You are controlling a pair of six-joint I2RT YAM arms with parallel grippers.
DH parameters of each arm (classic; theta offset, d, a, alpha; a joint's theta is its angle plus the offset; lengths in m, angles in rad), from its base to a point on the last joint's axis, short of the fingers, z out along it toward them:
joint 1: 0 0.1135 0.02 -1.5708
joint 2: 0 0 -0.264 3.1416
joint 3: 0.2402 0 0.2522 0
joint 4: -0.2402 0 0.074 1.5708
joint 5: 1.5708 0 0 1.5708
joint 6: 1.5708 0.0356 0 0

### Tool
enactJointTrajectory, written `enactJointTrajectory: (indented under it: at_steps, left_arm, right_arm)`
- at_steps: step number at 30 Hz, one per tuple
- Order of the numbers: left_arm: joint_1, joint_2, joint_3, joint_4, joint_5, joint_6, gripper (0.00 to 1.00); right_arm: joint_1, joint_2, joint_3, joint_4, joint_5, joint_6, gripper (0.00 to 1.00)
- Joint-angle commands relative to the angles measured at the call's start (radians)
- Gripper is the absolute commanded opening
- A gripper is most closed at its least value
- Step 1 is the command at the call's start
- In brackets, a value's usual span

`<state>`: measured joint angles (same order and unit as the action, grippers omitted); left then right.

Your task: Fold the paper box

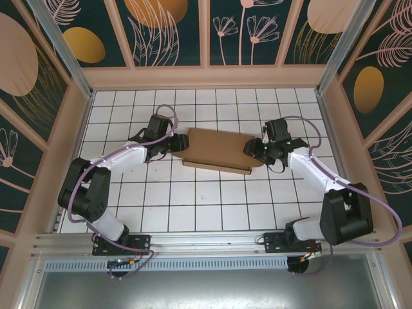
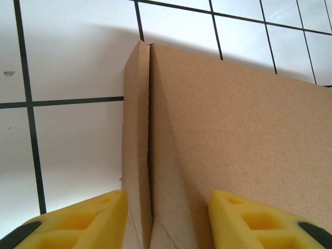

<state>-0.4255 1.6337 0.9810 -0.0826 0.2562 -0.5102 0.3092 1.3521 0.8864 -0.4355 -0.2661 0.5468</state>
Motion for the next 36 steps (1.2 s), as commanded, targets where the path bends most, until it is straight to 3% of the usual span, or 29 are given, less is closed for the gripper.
enactJointTrajectory:
  at_steps: [1,8,16,26,36]
  left_arm:
    - [-0.01,0.054,-0.014,-0.125,0.098,-0.024,0.44]
    - [-0.01,0.05,-0.015,-0.07,0.253,-0.095,0.43]
    - [0.006,0.063,0.016,-0.09,0.331,-0.125,0.45]
    - [0.033,0.072,0.011,0.007,0.472,-0.254,0.44]
    - [0.036,0.074,0.01,0.023,0.495,-0.272,0.4]
  right_arm:
    - [-0.002,0.025,-0.027,0.06,-0.096,0.04,0.51]
    - [-0.031,0.014,-0.067,0.131,-0.17,0.092,0.43]
    - [-0.053,0.0,-0.068,0.136,-0.185,0.089,0.42]
    - [-0.102,-0.027,-0.087,0.191,-0.308,0.134,0.41]
    - [-0.103,-0.027,-0.092,0.206,-0.319,0.15,0.39]
